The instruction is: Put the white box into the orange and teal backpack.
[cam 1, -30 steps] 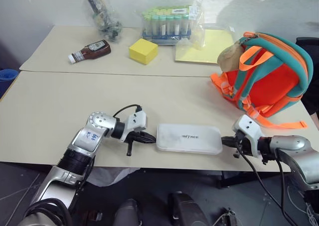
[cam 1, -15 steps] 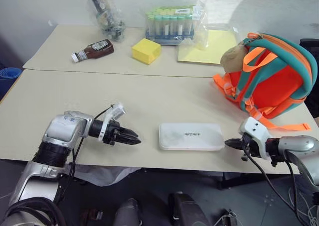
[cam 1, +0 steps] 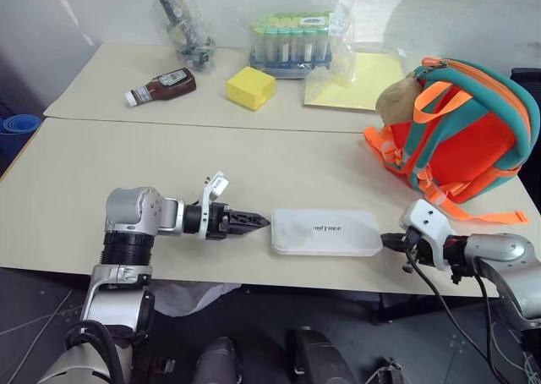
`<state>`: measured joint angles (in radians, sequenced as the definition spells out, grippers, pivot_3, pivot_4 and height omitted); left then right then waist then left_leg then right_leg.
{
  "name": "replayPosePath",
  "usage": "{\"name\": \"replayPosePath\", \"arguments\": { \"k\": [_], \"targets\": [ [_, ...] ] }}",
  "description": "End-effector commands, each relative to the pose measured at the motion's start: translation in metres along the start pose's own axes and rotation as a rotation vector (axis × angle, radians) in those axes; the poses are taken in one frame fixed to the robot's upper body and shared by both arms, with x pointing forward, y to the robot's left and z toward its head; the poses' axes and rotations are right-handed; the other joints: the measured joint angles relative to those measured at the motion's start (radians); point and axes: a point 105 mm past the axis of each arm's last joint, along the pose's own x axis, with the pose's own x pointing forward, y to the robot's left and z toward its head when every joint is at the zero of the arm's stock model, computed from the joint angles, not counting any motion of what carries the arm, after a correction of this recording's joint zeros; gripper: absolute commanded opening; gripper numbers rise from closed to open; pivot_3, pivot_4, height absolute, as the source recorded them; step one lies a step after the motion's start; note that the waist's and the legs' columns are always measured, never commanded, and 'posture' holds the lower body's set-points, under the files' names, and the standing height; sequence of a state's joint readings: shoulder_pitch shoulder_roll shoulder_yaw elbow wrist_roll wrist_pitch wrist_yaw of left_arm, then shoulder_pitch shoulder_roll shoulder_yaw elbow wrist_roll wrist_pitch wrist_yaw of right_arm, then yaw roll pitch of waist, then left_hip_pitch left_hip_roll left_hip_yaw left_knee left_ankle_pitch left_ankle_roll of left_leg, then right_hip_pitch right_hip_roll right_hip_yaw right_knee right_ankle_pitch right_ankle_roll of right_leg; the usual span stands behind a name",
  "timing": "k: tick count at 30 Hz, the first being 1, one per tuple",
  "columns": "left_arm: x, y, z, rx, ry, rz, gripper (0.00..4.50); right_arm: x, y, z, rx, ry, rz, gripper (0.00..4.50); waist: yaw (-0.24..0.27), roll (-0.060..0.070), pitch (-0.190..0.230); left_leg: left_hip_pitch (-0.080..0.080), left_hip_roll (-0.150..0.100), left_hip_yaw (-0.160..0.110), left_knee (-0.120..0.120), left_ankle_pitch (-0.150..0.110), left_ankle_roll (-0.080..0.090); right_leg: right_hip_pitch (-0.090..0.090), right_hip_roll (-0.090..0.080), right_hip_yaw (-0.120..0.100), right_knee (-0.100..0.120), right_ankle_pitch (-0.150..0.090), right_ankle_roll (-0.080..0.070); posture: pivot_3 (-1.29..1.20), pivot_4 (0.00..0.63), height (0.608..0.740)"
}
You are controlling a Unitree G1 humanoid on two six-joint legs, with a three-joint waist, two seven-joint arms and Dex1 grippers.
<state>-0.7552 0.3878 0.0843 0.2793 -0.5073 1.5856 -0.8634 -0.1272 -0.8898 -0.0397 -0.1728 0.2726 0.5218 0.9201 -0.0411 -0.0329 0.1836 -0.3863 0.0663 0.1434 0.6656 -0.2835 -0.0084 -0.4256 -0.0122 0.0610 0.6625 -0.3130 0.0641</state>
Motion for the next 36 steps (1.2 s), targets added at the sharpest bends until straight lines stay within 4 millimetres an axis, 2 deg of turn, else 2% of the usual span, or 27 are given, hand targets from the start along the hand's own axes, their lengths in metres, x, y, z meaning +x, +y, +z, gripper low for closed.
{"name": "replayPosePath", "arguments": {
  "k": [1, 4, 9, 12, 16, 19, 24, 27, 30, 33, 34, 36],
  "targets": [
    [0.025, -0.005, -0.015, -0.032, 0.071, -0.033, 3.89, 0.003, 0.001, 0.009, -0.025, -0.035, -0.004, 0.00, 0.005, 0.000, 0.000, 0.000, 0.000, 0.000, 0.000, 0.000, 0.000, 0.000, 0.000, 0.000, 0.000, 0.000, 0.000, 0.00, 0.150, 0.740],
    [0.042, -0.016, -0.017, -0.033, 0.099, -0.089, 3.89, 0.007, 0.002, 0.012, -0.024, -0.046, 0.000, 0.00, 0.013, 0.000, 0.000, 0.000, 0.000, 0.000, 0.000, 0.000, 0.000, 0.000, -0.001, 0.000, 0.000, 0.000, 0.000, 0.00, 0.150, 0.740],
    [0.053, -0.026, -0.009, -0.049, 0.086, -0.137, 3.89, 0.010, 0.004, 0.013, -0.018, -0.054, -0.003, 0.00, 0.012, 0.000, 0.000, 0.000, 0.000, 0.000, 0.000, 0.000, -0.001, 0.000, -0.001, 0.000, 0.000, 0.000, 0.000, 0.00, 0.150, 0.740],
    [0.051, -0.028, 0.004, -0.041, 0.036, -0.148, 3.29, 0.011, 0.008, 0.010, -0.015, -0.045, 0.000, 0.00, 0.011, 0.000, 0.000, 0.000, 0.000, 0.000, 0.000, 0.000, -0.001, 0.000, 0.000, 0.000, 0.000, 0.000, 0.000, 0.00, 0.150, 0.740],
    [0.043, -0.037, 0.014, -0.040, -0.003, -0.198, 1.99, 0.010, 0.014, 0.008, -0.006, -0.049, 0.001, 0.00, 0.007, 0.000, 0.000, 0.000, 0.000, 0.000, 0.000, 0.000, -0.003, -0.001, 0.002, 0.000, 0.000, 0.000, 0.000, 0.00, 0.150, 0.740],
    [0.044, -0.043, 0.017, -0.032, -0.019, -0.235, 1.27, 0.009, 0.015, 0.010, 0.011, -0.076, -0.018, 0.00, 0.007, 0.000, 0.000, 0.000, 0.000, 0.000, -0.001, 0.000, -0.004, -0.001, 0.002, 0.000, 0.000, 0.000, -0.001, 0.00, 0.150, 0.740],
    [0.038, -0.055, 0.020, 0.002, -0.041, -0.287, 1.26, 0.000, 0.010, 0.022, 0.051, -0.169, -0.129, 0.00, 0.007, 0.000, 0.000, 0.000, 0.000, 0.000, -0.001, 0.000, -0.004, -0.001, 0.002, 0.000, 0.000, 0.000, -0.001, 0.00, 0.150, 0.740],
    [0.023, -0.057, 0.027, 0.032, -0.088, -0.290, 1.26, -0.023, 0.005, 0.030, 0.144, -0.237, -0.191, 0.53, 0.008, 0.000, 0.000, -0.001, 0.001, 0.001, -0.001, 0.000, -0.004, -0.002, 0.001, 0.000, 0.001, 0.000, -0.001, 0.00, 0.150, 0.740],
    [0.003, -0.057, 0.039, 0.051, -0.164, -0.287, 1.26, -0.044, -0.004, 0.033, 0.198, -0.267, -0.275, 1.54, 0.006, 0.000, 0.000, -0.001, 0.002, 0.001, -0.001, 0.000, -0.004, -0.002, 0.001, 0.000, 0.001, 0.000, -0.001, 0.00, 0.150, 0.740],
    [-0.034, -0.058, 0.056, 0.098, -0.290, -0.273, 1.26, -0.072, -0.027, 0.041, 0.283, -0.351, -0.419, 2.56, 0.000, 0.000, 0.000, 0.000, 0.002, 0.001, -0.001, 0.000, -0.005, -0.002, 0.002, 0.000, 0.001, 0.000, -0.001, 0.00, 0.150, 0.740],
    [-0.051, -0.061, 0.060, 0.125, -0.336, -0.279, 1.26, -0.078, -0.038, 0.046, 0.310, -0.388, -0.466, 2.90, -0.004, 0.000, 0.000, -0.001, 0.002, 0.001, -0.001, 0.000, -0.005, -0.002, 0.002, 0.000, 0.001, 0.000, -0.001, 0.00, 0.150, 0.740],
    [-0.069, -0.067, 0.063, 0.158, -0.382, -0.295, 1.26, -0.082, -0.051, 0.052, 0.340, -0.423, -0.518, 3.61, -0.014, 0.000, 0.000, -0.001, 0.003, 0.001, -0.002, 0.001, -0.005, -0.003, 0.002, 0.000, 0.001, 0.000, -0.001, 0.00, 0.150, 0.740]
  ]
}}
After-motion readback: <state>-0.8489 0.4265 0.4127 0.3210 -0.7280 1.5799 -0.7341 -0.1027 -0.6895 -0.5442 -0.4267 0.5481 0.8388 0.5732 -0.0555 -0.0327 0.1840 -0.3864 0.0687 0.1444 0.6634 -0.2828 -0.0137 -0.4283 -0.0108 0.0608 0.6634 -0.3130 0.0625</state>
